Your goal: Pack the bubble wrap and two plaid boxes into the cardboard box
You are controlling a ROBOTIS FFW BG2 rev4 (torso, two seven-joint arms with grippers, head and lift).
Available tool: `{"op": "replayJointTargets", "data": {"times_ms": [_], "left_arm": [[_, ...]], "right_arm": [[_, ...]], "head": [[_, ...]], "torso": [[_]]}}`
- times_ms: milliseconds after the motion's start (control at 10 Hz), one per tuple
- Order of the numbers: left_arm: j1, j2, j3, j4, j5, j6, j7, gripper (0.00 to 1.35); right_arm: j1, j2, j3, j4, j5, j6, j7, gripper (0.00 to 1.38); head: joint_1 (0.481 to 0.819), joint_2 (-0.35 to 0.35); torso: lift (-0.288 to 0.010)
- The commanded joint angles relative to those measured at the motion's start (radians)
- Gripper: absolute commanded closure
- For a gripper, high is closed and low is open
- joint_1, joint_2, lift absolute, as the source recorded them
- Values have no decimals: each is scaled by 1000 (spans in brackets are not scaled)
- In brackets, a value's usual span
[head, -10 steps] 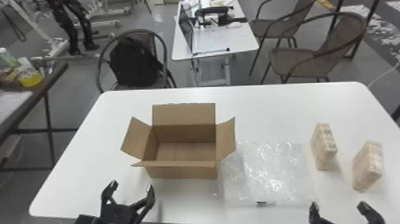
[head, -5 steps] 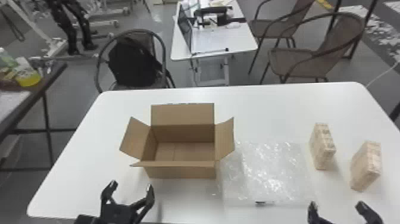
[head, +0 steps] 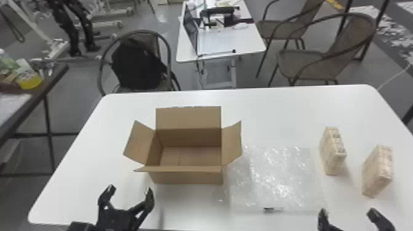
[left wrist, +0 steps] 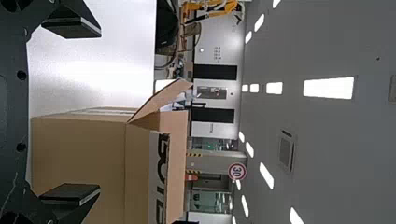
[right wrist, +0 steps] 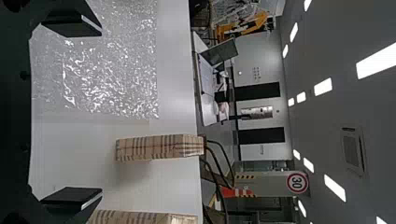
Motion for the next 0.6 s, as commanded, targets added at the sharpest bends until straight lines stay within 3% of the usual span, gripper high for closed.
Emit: {"op": "replayJointTargets", "data": {"times_ms": [0, 200, 500], "left_arm": [[11, -3, 31, -89, 10, 76, 3, 131], [-9, -3, 107, -253, -7, 218, 3, 131], [-53, -3, 159, -405, 28, 454, -9, 131]], "right_arm": [[2, -2, 0, 0, -1, -1, 1, 91], [2, -2, 0, 3, -6, 1, 1, 91], [0, -2, 2, 8, -13, 1, 6, 93]], "head": [[695, 176], [695, 210], [695, 251]], "torso": [[-87], [-87], [-87]]}}
